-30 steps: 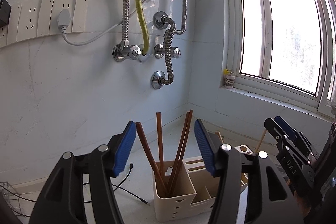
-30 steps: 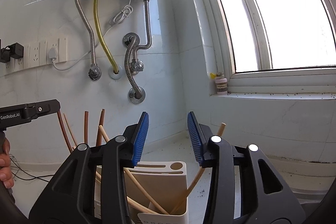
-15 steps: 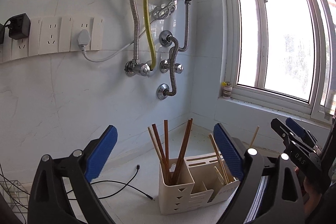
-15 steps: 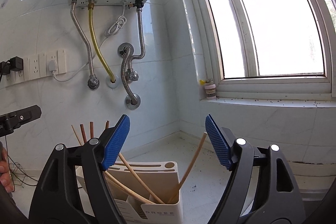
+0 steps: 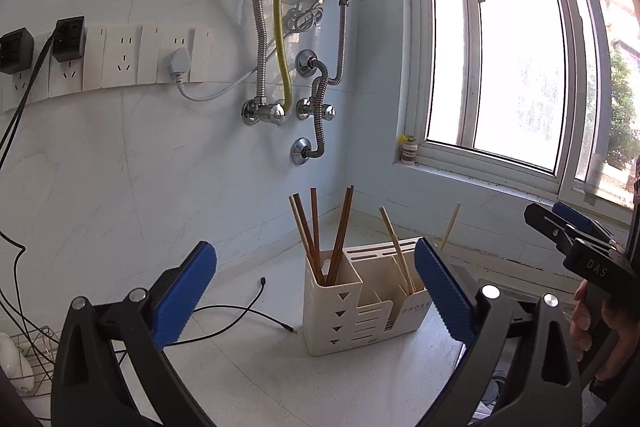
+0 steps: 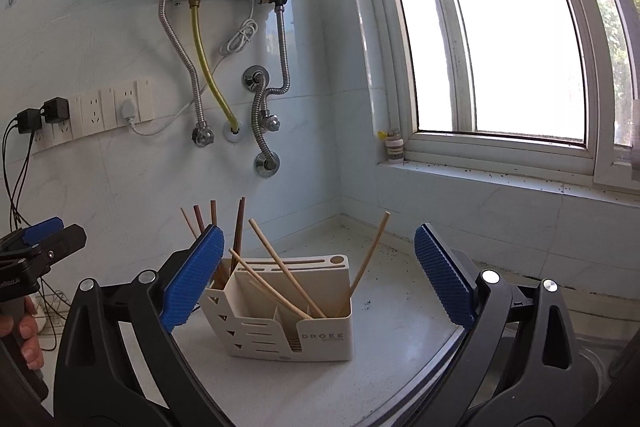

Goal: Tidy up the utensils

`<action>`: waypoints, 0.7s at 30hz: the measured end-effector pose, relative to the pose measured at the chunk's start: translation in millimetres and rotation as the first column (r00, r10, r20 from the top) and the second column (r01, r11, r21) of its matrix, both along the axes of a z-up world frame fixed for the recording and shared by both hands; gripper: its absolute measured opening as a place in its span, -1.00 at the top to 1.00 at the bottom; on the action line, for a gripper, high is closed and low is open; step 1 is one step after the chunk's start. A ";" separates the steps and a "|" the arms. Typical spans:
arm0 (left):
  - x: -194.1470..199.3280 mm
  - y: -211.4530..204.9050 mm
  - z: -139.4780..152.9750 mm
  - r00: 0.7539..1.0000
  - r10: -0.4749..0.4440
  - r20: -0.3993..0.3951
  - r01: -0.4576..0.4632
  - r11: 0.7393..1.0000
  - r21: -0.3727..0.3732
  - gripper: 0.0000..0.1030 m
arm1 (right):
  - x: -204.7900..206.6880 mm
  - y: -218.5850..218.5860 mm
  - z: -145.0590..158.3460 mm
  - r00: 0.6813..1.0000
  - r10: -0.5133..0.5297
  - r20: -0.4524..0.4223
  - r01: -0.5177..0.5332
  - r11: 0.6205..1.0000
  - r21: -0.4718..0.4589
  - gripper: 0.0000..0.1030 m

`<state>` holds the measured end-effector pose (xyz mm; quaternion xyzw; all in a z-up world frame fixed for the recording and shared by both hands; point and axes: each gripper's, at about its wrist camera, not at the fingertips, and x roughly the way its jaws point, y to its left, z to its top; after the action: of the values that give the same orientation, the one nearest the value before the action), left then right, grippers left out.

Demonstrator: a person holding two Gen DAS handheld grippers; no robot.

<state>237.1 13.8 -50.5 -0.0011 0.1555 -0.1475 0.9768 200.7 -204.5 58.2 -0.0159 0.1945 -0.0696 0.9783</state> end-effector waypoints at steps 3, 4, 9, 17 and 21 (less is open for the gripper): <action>-13.7 8.2 -5.4 0.999 -0.022 -0.032 0.023 1.000 0.003 -0.89 | -15.7 10.5 4.3 1.000 0.011 -0.028 -0.011 1.000 -0.004 -0.78; -18.4 10.0 -7.3 0.999 -0.027 -0.041 0.028 1.000 0.008 -0.89 | -20.7 13.2 5.1 0.999 0.012 -0.039 -0.012 1.000 0.003 -0.78; -45.0 21.7 -13.8 0.998 -0.005 -0.055 0.005 1.000 -0.004 -0.89 | -48.7 20.3 3.0 0.996 -0.002 -0.093 0.006 0.999 0.042 -0.83; -77.1 18.9 -17.7 0.997 0.003 -0.083 -0.003 1.000 0.004 -0.89 | -76.4 20.4 -3.3 0.987 0.038 -0.156 -0.029 0.998 0.057 -0.83; -92.2 5.2 -16.5 0.996 -0.018 -0.093 0.022 0.999 0.042 -0.89 | -88.0 13.2 -0.7 0.980 0.070 -0.186 -0.060 0.997 0.058 -0.83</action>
<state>144.9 19.0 -67.0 0.0146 0.2036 -0.1538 0.9668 112.8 -191.4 57.5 -0.0031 0.2871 -0.0309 0.9574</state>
